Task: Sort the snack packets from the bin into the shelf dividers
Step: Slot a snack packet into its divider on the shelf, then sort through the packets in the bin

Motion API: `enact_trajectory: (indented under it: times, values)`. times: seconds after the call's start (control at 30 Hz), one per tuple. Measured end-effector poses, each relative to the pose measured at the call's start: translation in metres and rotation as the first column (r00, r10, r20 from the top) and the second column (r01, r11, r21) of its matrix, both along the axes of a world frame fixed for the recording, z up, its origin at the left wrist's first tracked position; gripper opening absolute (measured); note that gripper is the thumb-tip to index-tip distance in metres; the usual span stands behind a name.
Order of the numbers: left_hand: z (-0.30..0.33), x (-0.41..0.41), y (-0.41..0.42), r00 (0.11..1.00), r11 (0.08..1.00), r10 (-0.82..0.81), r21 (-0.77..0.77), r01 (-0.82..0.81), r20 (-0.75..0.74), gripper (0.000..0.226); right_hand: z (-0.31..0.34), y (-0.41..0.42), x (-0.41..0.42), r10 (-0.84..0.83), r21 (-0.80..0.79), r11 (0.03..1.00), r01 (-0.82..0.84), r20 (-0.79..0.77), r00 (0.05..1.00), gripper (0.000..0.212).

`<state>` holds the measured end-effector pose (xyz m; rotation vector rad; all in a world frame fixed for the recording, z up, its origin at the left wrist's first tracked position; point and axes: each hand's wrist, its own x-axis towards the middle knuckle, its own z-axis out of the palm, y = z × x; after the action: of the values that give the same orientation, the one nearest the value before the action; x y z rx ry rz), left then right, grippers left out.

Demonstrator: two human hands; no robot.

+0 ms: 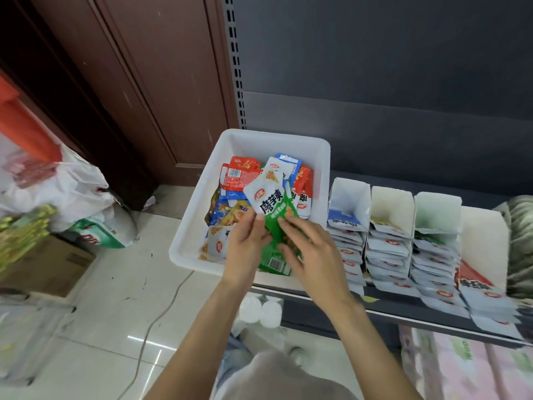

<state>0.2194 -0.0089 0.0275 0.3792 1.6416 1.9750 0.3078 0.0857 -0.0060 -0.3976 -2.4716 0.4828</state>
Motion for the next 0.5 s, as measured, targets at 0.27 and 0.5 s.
enact_trajectory:
  times: [0.27,0.5]
  values:
    - [0.008,0.004,0.015,0.964,0.978,0.096,-0.157,-0.138,-0.249,0.028,0.028,0.014,0.025,-0.084,-0.324,0.945,0.051,-0.089,0.992,0.04]
    - [0.033,0.04,0.066,0.639,0.952,-0.3,-0.265,0.153,-0.708,0.021,0.085,0.062,0.087,-0.254,-0.552,0.827,0.105,-0.199,0.946,0.075]
